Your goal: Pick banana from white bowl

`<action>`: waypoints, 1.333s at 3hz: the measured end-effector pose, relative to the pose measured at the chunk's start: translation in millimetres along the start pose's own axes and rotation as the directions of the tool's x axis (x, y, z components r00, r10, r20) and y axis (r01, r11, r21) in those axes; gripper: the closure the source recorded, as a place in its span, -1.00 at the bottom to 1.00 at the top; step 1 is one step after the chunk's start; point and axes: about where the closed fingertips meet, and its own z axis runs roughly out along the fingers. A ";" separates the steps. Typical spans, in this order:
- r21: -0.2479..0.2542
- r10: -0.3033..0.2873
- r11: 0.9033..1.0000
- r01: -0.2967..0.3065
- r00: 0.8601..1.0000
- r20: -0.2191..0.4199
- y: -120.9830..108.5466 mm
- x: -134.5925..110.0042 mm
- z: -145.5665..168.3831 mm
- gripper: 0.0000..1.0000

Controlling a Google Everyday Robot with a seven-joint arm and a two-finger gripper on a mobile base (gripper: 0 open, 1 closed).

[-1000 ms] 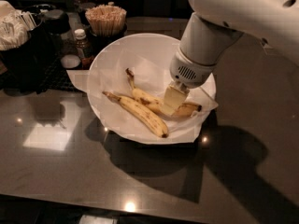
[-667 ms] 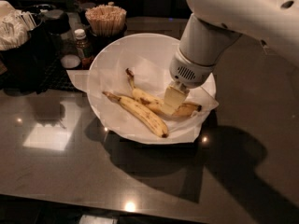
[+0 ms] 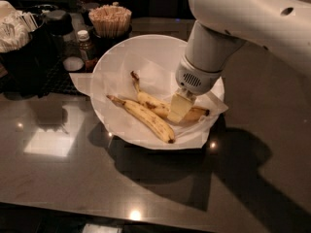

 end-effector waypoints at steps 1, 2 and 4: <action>-0.023 0.013 1.000 -0.014 1.000 -0.028 -1.6 4.5 13.6 -0.04; -0.042 0.026 0.999 -0.028 0.999 -0.048 -3.2 8.9 26.0 0.25; -0.023 0.003 1.000 -0.001 0.999 0.047 0.3 5.1 1.9 1.00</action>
Offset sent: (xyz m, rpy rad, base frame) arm 0.0035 -0.0070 -0.0458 -0.0267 0.1064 -0.0290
